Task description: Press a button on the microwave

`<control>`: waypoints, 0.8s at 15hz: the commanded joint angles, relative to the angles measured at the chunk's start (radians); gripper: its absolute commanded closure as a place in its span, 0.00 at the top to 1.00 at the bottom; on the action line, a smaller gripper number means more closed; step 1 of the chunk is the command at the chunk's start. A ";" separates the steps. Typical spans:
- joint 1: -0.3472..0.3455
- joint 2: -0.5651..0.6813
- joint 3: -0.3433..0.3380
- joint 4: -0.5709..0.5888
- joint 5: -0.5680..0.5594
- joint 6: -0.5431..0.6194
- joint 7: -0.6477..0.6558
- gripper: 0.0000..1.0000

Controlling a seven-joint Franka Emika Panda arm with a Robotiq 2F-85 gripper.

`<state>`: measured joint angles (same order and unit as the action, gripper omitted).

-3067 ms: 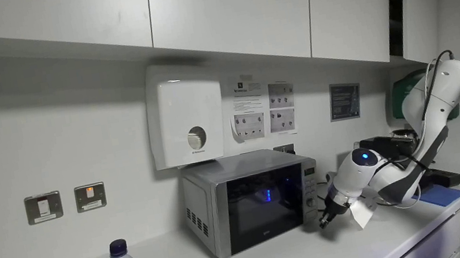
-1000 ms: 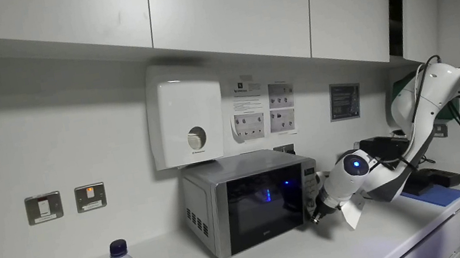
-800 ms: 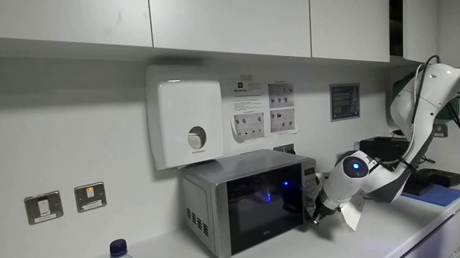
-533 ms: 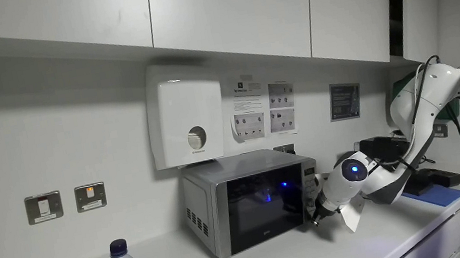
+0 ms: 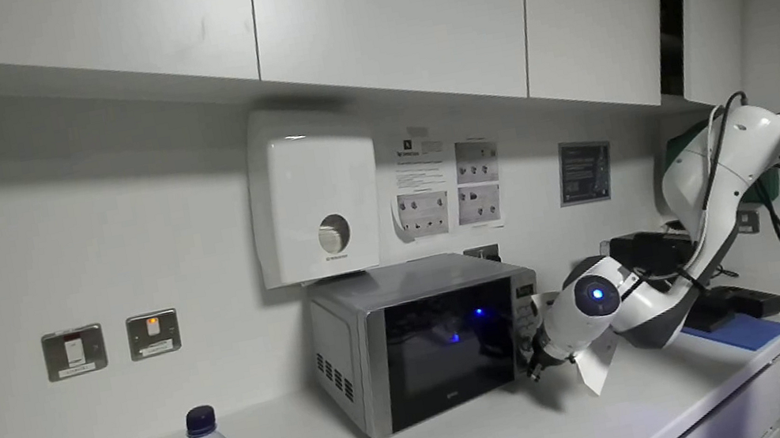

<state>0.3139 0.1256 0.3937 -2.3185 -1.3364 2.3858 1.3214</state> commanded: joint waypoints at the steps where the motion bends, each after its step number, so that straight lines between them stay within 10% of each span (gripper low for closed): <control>1: 0.027 -0.004 -0.018 0.026 -0.007 -0.057 -0.025 0.00; 12: 0.019 0.019 -0.033 0.029 -0.037 -0.040 -0.020 0.00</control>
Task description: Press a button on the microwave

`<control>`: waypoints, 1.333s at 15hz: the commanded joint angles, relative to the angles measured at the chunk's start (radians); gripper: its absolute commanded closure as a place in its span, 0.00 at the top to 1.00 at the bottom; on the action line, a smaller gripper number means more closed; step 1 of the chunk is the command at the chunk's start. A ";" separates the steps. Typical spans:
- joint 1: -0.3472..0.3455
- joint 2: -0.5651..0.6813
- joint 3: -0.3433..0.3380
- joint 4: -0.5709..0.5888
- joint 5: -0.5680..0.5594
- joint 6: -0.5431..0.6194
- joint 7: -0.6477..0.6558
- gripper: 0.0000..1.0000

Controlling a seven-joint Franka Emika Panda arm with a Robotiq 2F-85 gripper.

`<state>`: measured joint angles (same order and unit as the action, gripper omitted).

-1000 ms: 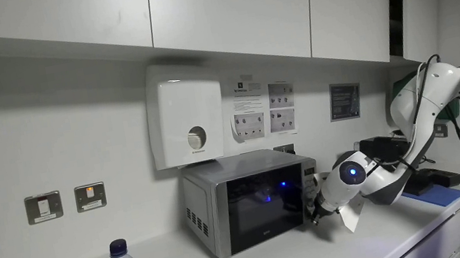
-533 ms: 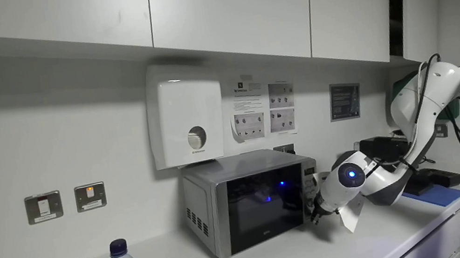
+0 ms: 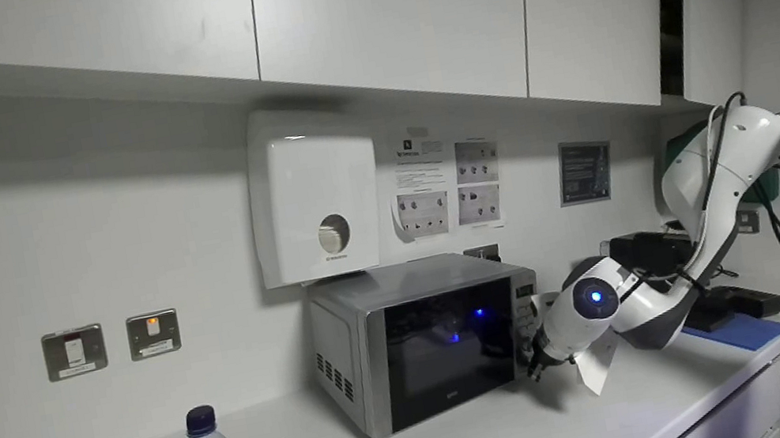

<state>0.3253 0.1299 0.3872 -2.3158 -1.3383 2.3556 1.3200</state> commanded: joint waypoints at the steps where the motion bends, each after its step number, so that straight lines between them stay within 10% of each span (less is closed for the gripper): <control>1: 0.007 0.018 -0.028 0.028 -0.039 -0.007 -0.022 0.00; 20: 0.033 0.011 -0.019 0.065 -0.061 -0.087 -0.199 0.00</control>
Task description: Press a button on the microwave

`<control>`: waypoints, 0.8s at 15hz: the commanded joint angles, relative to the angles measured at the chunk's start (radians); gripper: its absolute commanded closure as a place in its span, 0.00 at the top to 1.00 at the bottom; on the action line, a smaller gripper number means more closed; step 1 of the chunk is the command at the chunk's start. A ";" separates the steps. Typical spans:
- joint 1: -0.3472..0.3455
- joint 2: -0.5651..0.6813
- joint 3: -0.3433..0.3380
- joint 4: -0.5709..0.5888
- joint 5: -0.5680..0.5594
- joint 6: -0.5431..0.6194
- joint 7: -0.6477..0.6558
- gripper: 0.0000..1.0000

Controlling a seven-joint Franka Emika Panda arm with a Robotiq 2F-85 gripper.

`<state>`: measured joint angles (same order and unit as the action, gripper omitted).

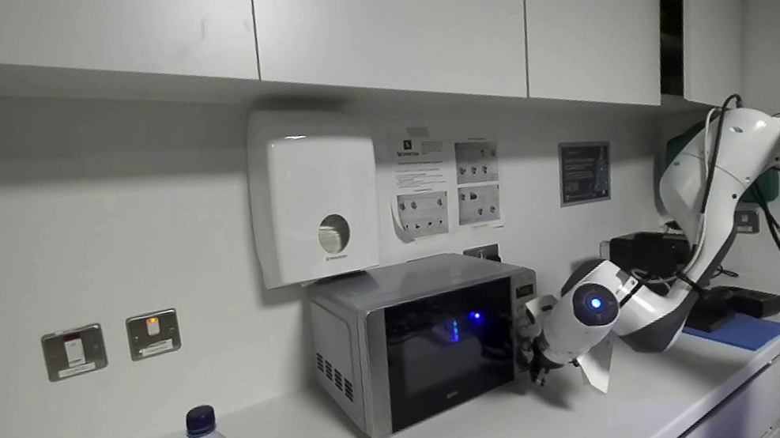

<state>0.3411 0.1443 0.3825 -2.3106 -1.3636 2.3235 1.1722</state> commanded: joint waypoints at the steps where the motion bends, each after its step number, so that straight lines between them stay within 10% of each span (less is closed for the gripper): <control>1: 0.021 -0.003 -0.014 0.063 -0.038 -0.063 -0.056 0.00; 12: 0.022 0.003 -0.024 0.057 -0.051 -0.064 -0.045 0.00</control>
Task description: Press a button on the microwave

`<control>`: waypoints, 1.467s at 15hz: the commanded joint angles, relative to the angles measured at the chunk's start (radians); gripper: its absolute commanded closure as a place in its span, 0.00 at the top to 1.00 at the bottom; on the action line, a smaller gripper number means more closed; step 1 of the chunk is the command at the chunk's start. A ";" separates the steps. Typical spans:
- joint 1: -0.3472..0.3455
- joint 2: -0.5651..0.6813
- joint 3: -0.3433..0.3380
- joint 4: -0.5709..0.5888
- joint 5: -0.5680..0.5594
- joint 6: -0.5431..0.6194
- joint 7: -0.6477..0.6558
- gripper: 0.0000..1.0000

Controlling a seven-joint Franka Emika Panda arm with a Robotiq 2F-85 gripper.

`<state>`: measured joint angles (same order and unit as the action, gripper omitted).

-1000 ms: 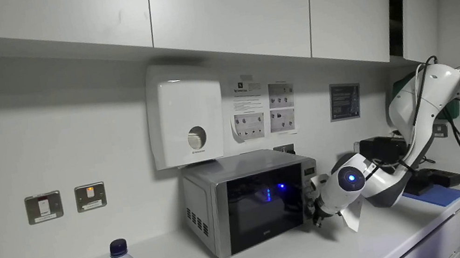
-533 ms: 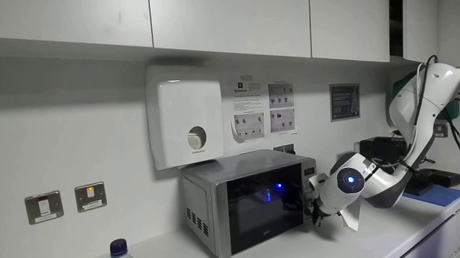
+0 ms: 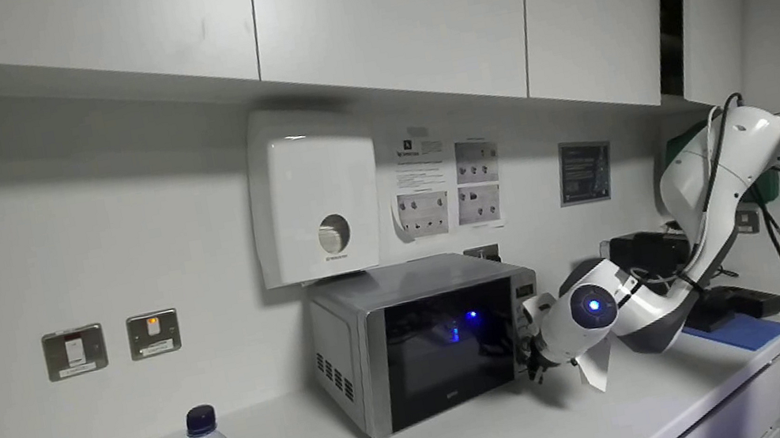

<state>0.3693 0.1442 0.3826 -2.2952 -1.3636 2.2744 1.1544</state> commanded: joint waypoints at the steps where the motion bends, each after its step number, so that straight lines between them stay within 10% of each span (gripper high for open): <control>1: -0.006 0.003 -0.025 0.041 -0.054 -0.019 -0.027 0.00; 22: -0.034 0.022 -0.053 0.042 -0.113 0.040 -0.037 0.00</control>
<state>0.3686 0.1458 0.3706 -2.3047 -1.4097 2.2874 1.1544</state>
